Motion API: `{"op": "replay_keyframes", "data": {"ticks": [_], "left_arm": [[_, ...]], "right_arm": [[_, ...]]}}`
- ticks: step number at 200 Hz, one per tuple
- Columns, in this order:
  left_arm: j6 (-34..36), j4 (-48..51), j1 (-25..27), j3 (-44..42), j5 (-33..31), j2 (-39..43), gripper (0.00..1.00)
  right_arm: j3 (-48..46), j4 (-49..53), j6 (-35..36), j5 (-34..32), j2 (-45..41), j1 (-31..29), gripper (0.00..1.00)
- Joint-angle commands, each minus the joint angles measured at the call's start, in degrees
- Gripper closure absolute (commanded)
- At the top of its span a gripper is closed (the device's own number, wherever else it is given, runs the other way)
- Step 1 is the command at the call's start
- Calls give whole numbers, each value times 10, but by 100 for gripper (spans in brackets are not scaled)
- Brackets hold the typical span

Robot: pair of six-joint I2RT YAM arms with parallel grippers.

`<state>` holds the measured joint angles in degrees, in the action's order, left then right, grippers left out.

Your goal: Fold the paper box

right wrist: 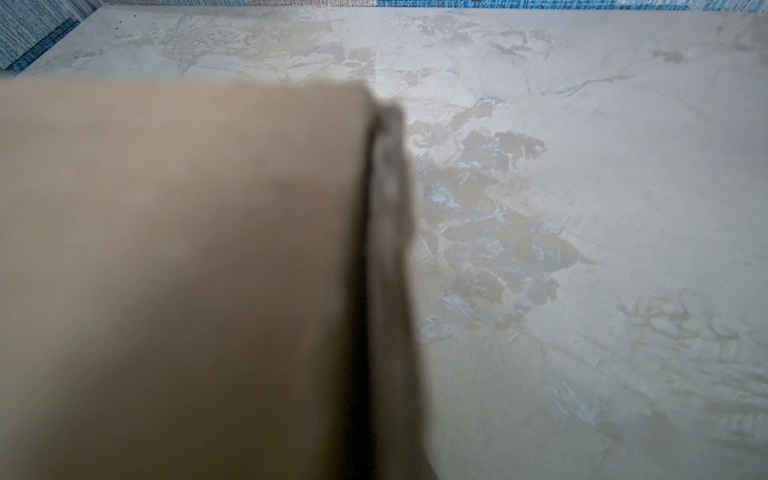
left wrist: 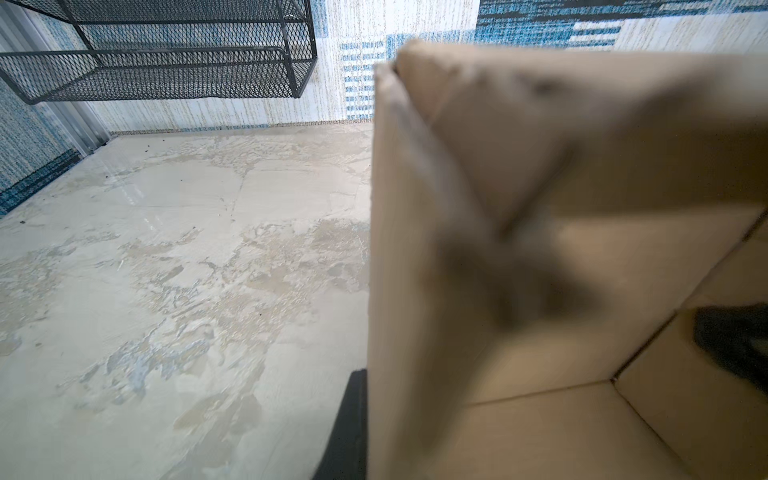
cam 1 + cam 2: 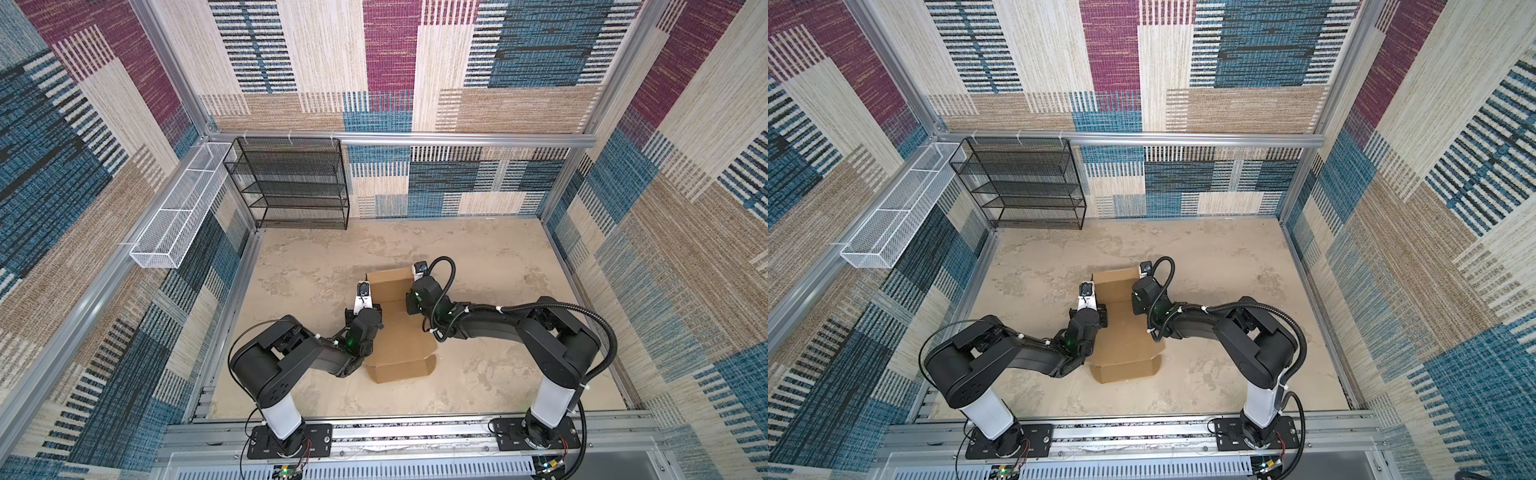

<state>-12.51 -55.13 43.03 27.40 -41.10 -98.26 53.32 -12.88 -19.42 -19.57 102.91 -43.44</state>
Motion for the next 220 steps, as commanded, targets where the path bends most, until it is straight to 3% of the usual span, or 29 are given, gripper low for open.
{"op": "replay_keyframes", "data": {"ticks": [1, 17, 39, 61, 158, 220], "left_arm": [[5, -29, 0, -6, 6, -1, 100], [0, -32, 0, -13, 7, 2, 100], [-4, -42, 0, -23, 9, 3, 82], [-2, -39, 0, -26, 13, 7, 74], [-6, -31, 0, -39, 9, 27, 65], [21, -171, -1, -81, 6, -4, 59]], "right_arm": [[7, 10, -6, 1, 0, 0, 97], [15, 24, -9, 1, 1, 0, 97], [19, 32, -16, 3, 0, -1, 97], [20, 33, -21, 5, 2, -1, 97], [36, 54, -26, 6, 9, 0, 98], [27, 52, -26, 15, 3, -2, 98]]}}
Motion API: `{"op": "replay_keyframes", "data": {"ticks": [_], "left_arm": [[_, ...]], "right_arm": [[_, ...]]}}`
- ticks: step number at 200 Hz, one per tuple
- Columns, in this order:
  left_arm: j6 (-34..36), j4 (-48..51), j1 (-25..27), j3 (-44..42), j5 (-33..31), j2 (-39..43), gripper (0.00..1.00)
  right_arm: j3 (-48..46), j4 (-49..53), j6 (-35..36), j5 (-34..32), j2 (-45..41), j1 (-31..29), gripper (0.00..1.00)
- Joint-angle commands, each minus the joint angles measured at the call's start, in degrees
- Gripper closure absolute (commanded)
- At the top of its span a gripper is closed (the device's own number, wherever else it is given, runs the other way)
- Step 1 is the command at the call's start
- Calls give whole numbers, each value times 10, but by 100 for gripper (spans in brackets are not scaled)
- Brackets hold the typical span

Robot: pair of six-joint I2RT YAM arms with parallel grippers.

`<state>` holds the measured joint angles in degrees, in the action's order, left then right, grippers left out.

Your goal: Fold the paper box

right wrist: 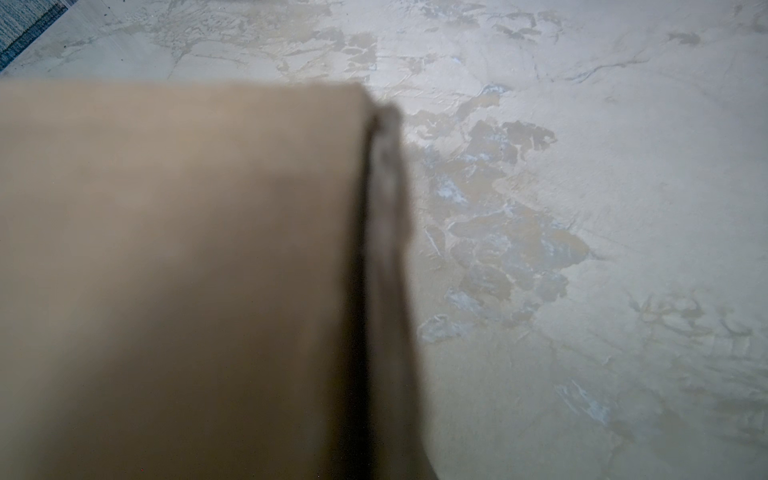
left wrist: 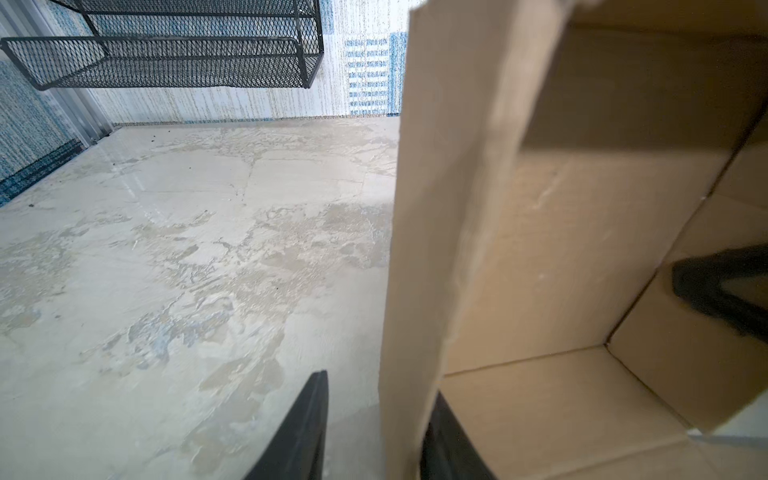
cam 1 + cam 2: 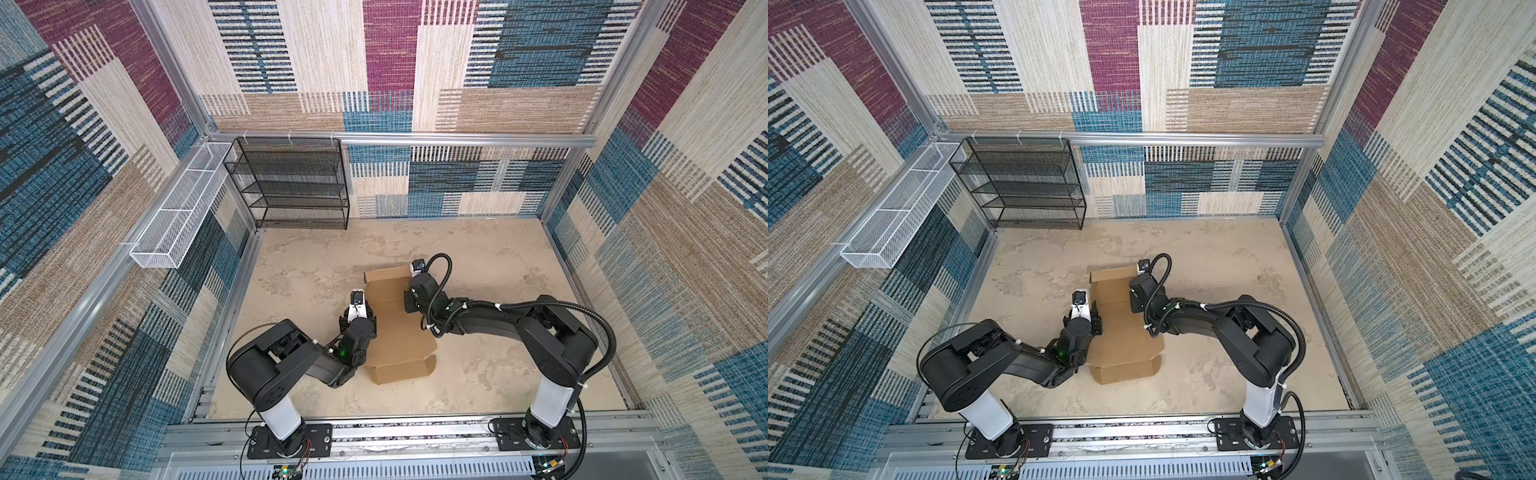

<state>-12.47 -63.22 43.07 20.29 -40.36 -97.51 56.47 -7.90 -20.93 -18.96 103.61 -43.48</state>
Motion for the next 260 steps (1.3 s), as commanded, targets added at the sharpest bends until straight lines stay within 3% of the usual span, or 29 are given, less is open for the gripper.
{"op": "replay_keyframes", "data": {"ticks": [1, 36, 68, 165, 197, 260], "left_arm": [[21, -92, -2, -11, 0, -13, 59], [43, -174, -4, -23, 26, -38, 53], [61, -175, -5, -18, 39, -30, 53], [94, -25, -17, 53, 46, 11, 57], [79, 15, -26, 59, 56, 17, 66], [68, 38, -33, 62, 68, 22, 100]], "right_arm": [[-4, 2, -10, 9, -3, -1, 98], [-17, -6, -6, 12, -13, -2, 98], [-20, -6, 5, 15, -20, -2, 98], [-23, -17, 19, 9, -29, -12, 98], [-23, -16, 18, 7, -35, -17, 98], [-17, -12, 19, 5, -37, -21, 98]]}}
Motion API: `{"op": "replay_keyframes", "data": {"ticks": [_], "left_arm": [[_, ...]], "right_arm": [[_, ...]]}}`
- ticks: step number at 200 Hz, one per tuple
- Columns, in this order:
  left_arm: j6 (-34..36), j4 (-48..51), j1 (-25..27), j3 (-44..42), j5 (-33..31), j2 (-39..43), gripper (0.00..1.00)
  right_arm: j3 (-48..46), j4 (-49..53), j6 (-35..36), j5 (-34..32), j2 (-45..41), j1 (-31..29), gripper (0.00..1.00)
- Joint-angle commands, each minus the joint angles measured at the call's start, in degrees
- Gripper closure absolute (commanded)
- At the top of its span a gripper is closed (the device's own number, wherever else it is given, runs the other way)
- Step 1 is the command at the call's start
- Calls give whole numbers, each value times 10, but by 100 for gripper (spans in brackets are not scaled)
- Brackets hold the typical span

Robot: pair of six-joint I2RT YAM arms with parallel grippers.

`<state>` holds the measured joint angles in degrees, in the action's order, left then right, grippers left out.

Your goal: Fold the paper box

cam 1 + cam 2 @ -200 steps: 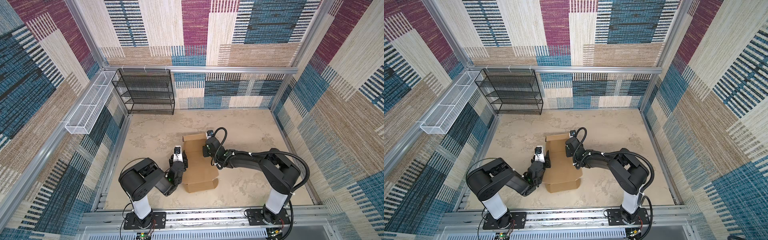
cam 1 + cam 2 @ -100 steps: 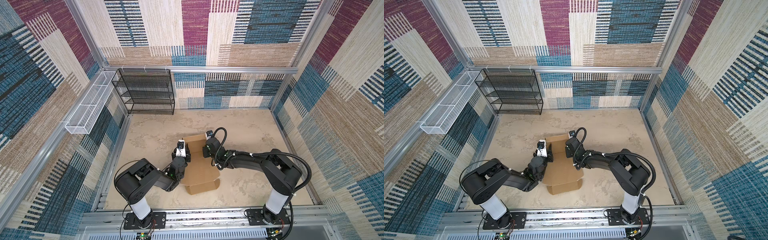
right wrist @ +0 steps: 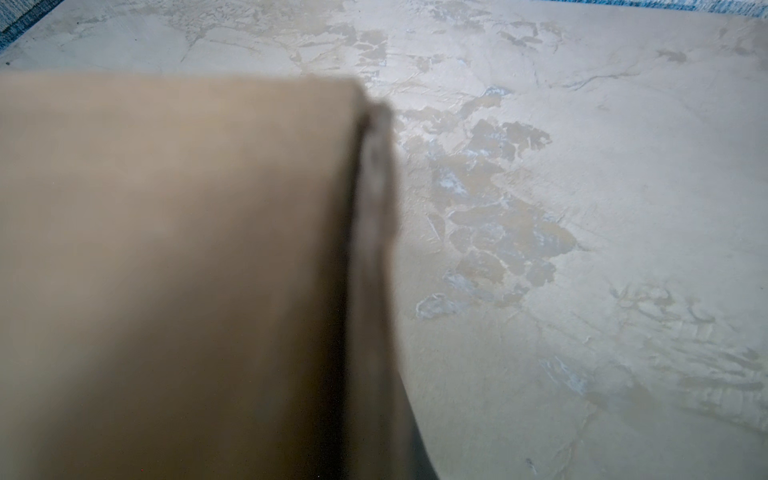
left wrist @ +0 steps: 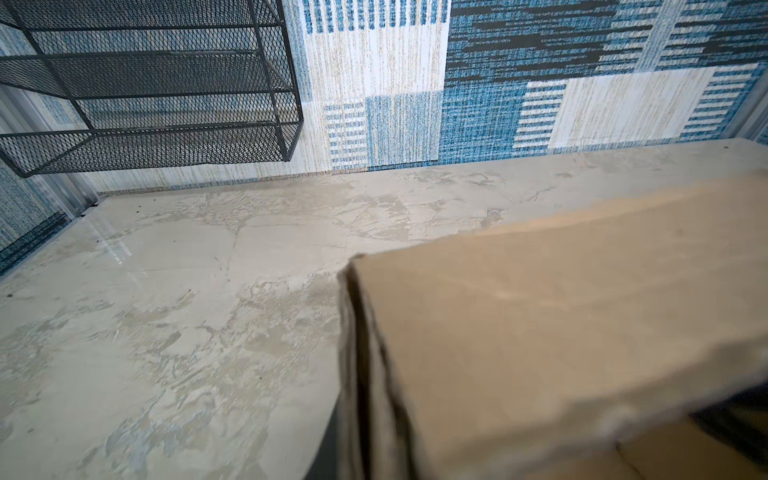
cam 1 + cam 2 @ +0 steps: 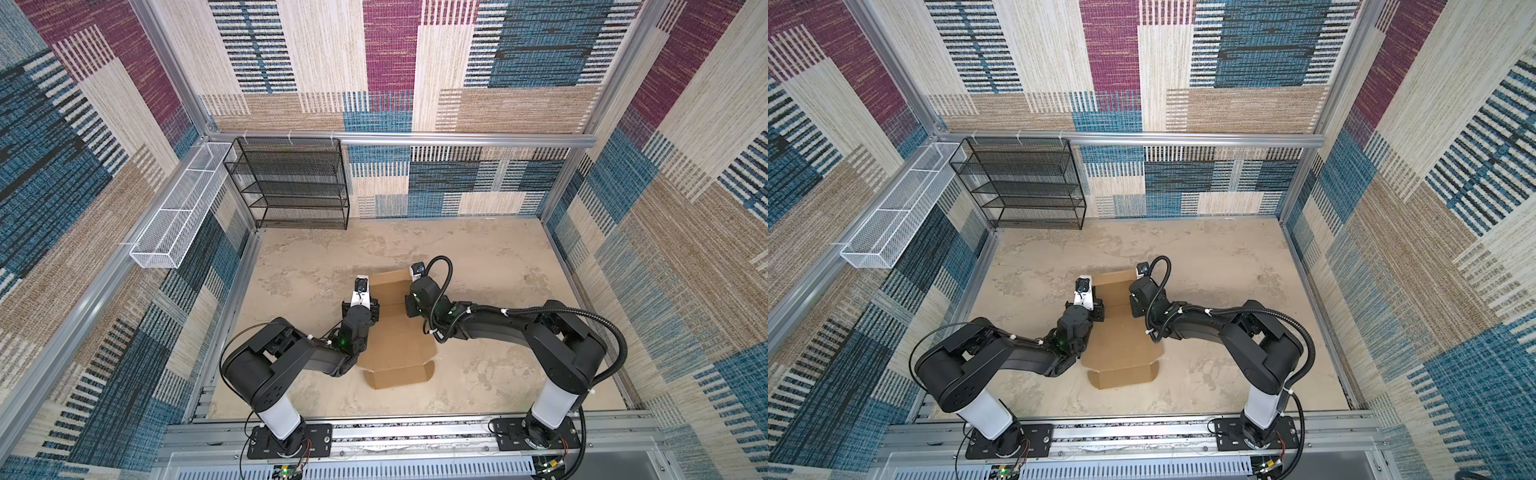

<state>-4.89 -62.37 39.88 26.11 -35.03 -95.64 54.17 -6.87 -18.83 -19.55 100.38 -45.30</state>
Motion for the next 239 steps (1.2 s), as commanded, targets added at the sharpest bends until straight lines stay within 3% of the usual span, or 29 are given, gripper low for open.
{"op": "replay_keyframes", "data": {"ticks": [1, 59, 84, 138, 239], "left_arm": [[-8, 29, -1, 4, 14, 3, 100], [-13, 56, -1, 6, 32, 12, 100], [-14, 59, -1, 4, 38, 10, 88], [-23, 67, -1, 3, 40, 13, 78], [-31, 83, -1, 11, 49, -8, 76]], "right_arm": [[6, -22, -2, 12, -4, -3, 98], [23, -10, -8, 15, 10, -3, 99], [26, -12, -8, 17, 11, -3, 99], [29, -11, -9, 19, 14, -3, 99], [30, -13, -11, 23, 8, -4, 99]]}}
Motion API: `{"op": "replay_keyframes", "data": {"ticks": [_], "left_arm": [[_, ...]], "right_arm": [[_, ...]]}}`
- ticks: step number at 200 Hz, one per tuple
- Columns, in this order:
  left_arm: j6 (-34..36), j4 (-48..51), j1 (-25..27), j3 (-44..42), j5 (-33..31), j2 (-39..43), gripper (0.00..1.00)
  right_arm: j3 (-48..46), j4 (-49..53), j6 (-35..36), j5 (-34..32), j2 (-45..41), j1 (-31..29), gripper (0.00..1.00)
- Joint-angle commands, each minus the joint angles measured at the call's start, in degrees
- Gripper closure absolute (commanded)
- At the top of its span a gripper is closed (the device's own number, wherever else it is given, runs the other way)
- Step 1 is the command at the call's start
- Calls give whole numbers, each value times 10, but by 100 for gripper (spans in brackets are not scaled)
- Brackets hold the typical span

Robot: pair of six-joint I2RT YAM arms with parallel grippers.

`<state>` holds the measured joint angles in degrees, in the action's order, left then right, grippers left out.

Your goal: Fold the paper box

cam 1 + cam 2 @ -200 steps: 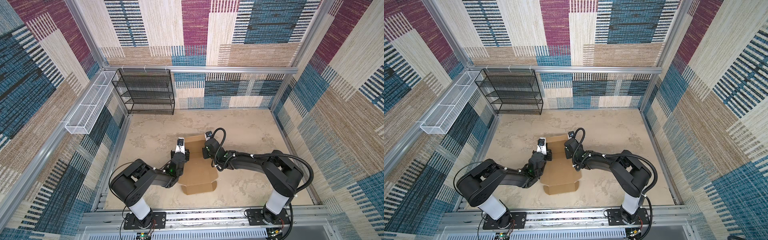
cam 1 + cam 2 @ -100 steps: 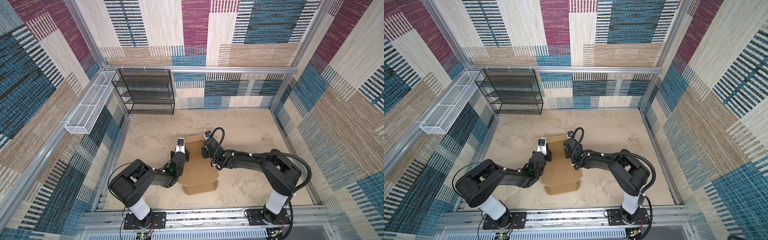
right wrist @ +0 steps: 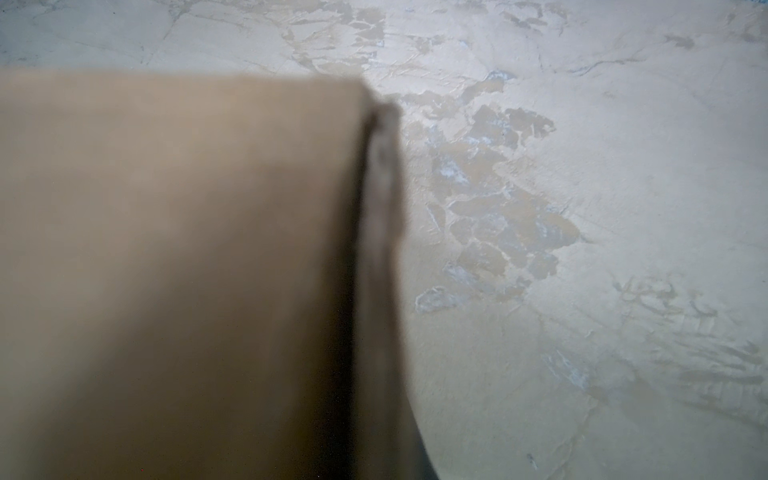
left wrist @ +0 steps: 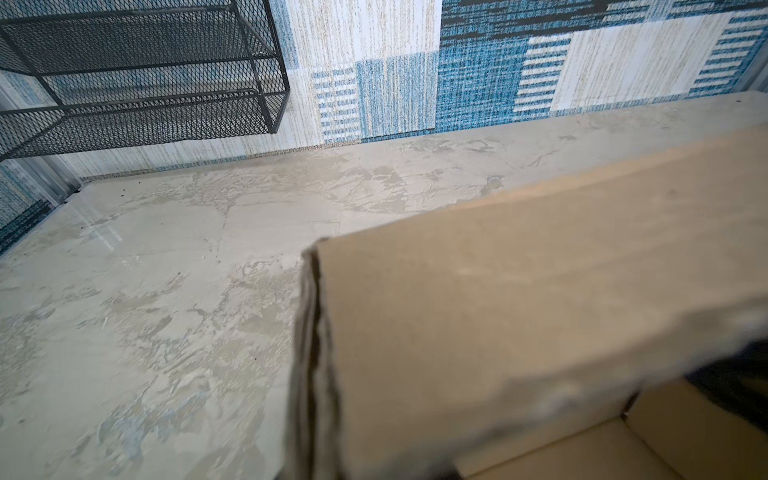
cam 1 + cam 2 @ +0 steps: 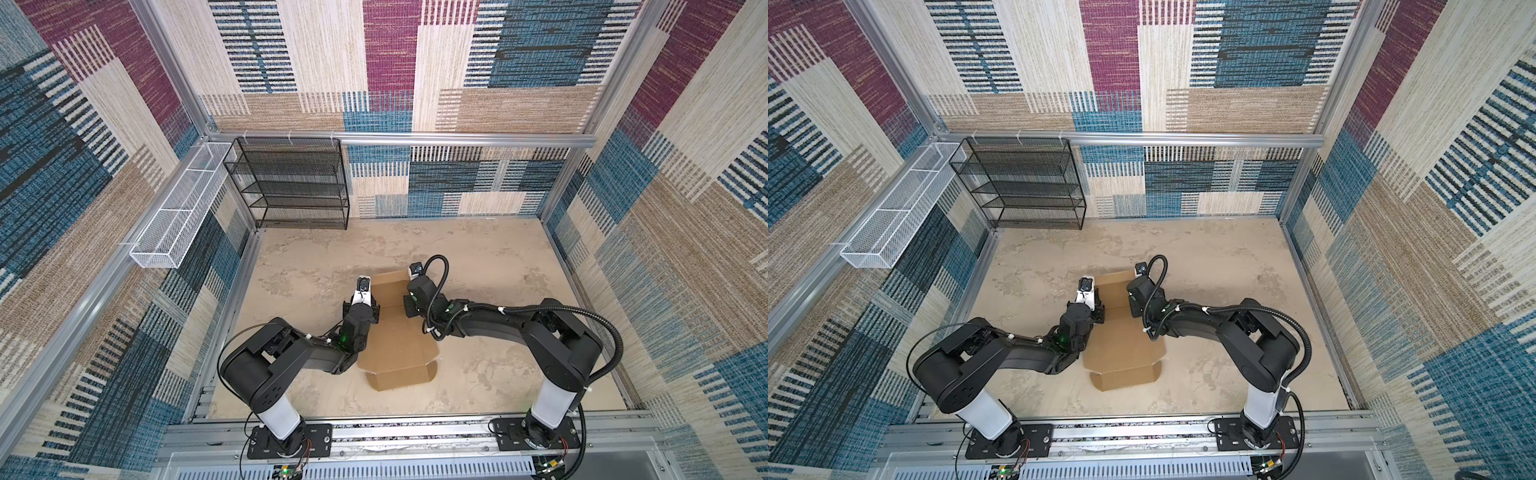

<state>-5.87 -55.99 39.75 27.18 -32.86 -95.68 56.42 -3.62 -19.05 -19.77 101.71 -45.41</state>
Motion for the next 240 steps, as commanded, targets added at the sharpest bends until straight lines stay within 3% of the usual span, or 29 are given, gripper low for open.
{"op": "replay_keyframes", "data": {"ticks": [1, 34, 67, 165, 195, 240], "left_arm": [[-21, 19, 1, 0, 28, -8, 76], [-20, -11, 0, -8, 28, -22, 77], [-26, -28, 1, -6, 30, -33, 100], [-39, -1, 2, -5, 33, -9, 100], [-36, -2, 2, -6, 31, -5, 84], [-38, -2, 2, -5, 32, -6, 75]], "right_arm": [[8, -45, -9, 25, -5, -2, 99], [7, -46, -9, 32, -4, -3, 99], [8, -43, -9, 36, -5, -3, 99], [25, -30, -13, 37, 8, -6, 99], [25, -29, -16, 38, 8, -6, 99], [26, -29, -17, 38, 8, -6, 99]]}}
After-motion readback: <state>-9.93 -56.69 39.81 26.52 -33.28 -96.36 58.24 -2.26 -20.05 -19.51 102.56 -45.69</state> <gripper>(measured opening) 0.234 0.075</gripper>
